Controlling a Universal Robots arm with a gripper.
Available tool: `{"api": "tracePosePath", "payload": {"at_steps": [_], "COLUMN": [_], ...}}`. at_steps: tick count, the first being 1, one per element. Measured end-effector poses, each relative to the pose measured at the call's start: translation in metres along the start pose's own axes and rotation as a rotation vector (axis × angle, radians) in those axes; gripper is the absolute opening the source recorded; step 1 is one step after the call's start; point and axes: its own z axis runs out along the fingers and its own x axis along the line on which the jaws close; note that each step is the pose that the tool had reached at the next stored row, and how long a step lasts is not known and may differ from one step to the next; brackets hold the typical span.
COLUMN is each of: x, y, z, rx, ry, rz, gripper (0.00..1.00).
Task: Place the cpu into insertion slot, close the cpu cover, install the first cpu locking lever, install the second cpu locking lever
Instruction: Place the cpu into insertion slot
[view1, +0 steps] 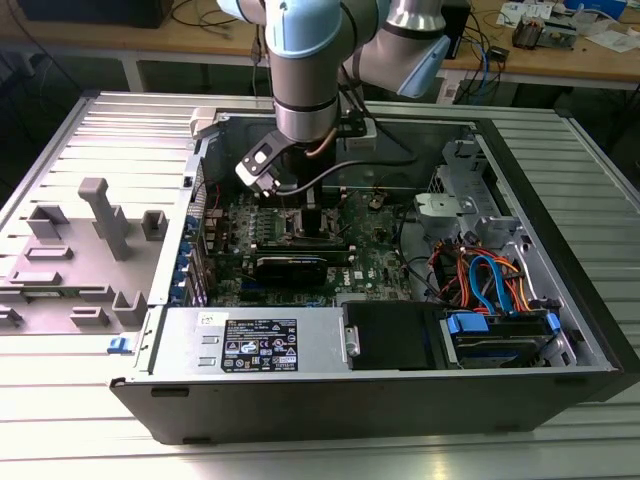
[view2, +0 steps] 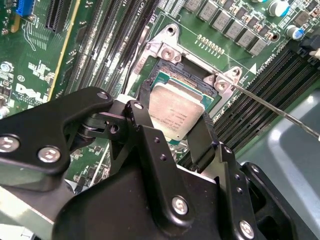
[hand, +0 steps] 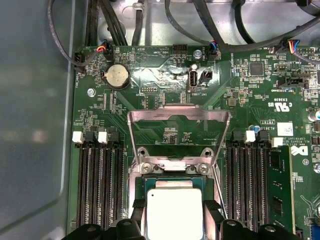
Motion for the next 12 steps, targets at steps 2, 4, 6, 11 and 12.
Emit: {"api": "tracePosePath", "payload": {"at_steps": [2, 4, 6, 11, 12], "x": [0.0, 0.0, 0.0, 0.0, 0.0], "y": [-0.0004, -0.0014, -0.0022, -0.0023, -0.0023], "z": [0.0005, 0.0009, 0.0012, 0.0031, 0.0034], "rx": [0.0001, -0.0001, -0.0001, -0.0001, -0.0001], "ry": [-0.0003, -0.0001, -0.0003, -0.0036, -0.004], "rz": [0.001, 0.003, 0.004, 0.019, 0.019], "gripper": [0.55, 0.55, 0.55, 0.55, 0.55]}}
